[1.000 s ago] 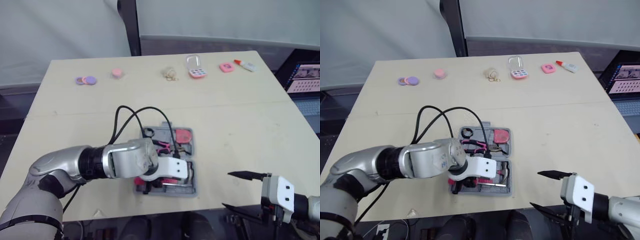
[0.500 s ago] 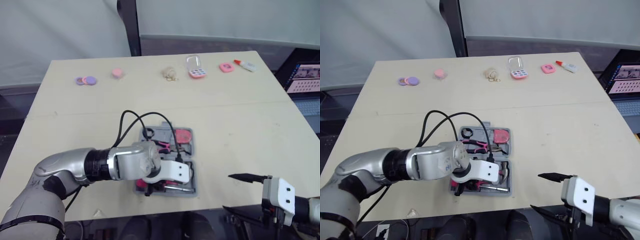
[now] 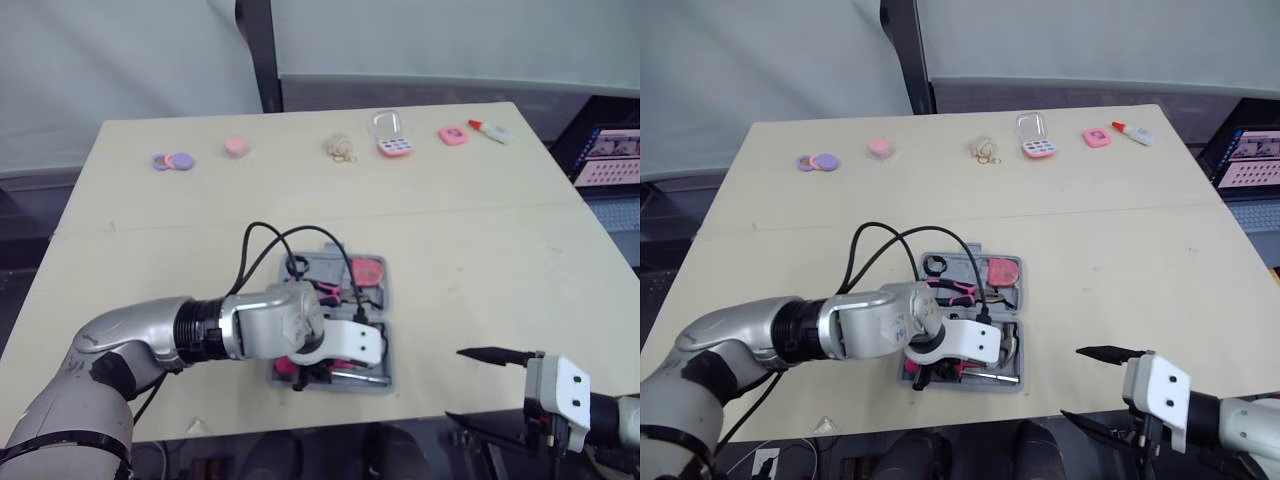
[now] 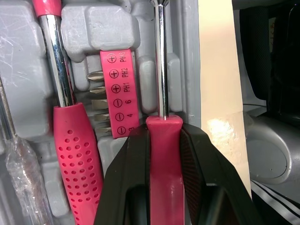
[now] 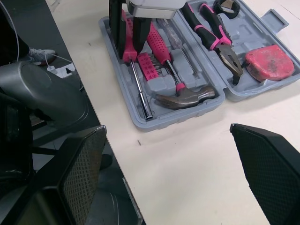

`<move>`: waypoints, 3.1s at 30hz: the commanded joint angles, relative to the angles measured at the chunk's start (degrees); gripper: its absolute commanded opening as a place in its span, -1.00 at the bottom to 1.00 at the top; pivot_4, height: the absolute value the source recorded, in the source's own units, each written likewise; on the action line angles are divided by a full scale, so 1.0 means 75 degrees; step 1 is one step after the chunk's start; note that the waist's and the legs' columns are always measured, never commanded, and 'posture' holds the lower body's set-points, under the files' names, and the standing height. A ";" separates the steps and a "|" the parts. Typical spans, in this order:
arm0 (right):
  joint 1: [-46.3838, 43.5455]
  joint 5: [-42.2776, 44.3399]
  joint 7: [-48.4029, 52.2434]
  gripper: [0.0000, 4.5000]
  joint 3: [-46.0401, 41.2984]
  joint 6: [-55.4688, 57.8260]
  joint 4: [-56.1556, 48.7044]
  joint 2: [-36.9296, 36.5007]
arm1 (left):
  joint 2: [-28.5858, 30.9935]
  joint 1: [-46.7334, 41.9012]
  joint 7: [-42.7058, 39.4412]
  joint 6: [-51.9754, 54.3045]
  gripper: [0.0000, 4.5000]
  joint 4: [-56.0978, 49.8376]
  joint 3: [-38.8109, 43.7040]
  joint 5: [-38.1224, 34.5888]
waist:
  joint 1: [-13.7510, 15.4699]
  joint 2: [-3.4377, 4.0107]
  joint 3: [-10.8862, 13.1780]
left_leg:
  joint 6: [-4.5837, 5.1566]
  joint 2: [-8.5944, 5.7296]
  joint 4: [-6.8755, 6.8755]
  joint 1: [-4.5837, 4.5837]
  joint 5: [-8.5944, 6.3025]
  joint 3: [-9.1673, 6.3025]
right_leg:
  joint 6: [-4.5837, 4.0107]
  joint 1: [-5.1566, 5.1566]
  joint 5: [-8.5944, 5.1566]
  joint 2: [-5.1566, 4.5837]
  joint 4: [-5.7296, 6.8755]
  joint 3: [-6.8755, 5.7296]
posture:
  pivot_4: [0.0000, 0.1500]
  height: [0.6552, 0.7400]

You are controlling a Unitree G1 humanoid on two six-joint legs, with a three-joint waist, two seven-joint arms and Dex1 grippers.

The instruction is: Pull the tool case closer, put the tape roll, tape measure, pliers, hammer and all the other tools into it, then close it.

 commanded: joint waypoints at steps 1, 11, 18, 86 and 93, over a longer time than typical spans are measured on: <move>0.0055 0.0089 -0.0058 1.00 -0.0122 -0.0047 -0.0228 0.0067 | 0.0342 -0.0109 -0.0122 0.0175 -0.77 -0.0314 0.0257 0.0082 | -0.0007 0.0000 0.0000 | 0.0000 0.0001 0.0000 -0.0001 0.0000 0.0000 | 0.0000 -0.0001 0.0000 0.0000 0.0000 -0.0001 | 1.00 1.00; -0.0019 0.0084 -0.0059 1.00 -0.0057 -0.0047 -0.0190 0.0058 | 0.0391 -0.0068 -0.0202 0.0039 -0.77 -0.0384 0.0506 0.0176 | 0.0006 -0.0001 0.0001 | 0.0000 -0.0001 0.0004 -0.0004 0.0000 -0.0002 | 0.0000 -0.0001 0.0000 0.0000 -0.0003 -0.0001 | 1.00 1.00; -0.0038 0.0077 -0.0068 1.00 -0.0031 -0.0046 -0.0178 0.0062 | 0.0701 -0.0118 -0.0515 -0.0580 -0.77 -0.0601 0.0363 0.0460 | -0.0003 -0.0001 0.0000 | 0.0000 0.0000 0.0003 -0.0004 0.0000 -0.0001 | 0.0000 -0.0001 0.0000 0.0001 -0.0003 -0.0002 | 1.00 1.00; -0.0556 0.0040 -0.0129 1.00 0.0194 -0.0052 0.0068 0.0031 | -0.0631 0.3466 -0.1374 -0.2510 -0.97 0.0663 0.7221 -0.1187 | -0.0011 0.0004 -0.0003 | 0.0002 0.0004 0.0003 -0.0001 0.0001 -0.0010 | -0.0003 -0.0003 -0.0001 -0.0001 -0.0003 -0.0010 | 1.00 1.00; -0.0818 -0.0095 -0.0216 1.00 0.0294 -0.0125 0.0202 0.0073 | 0.0172 0.5483 -0.2671 -0.6857 -0.97 0.1320 0.7100 -0.0099 | -0.0133 0.0011 -0.0007 | 0.0001 0.0002 -0.0023 0.0004 0.0000 0.0003 | -0.0003 -0.0012 -0.0001 -0.0002 -0.0014 -0.0009 | 1.00 1.00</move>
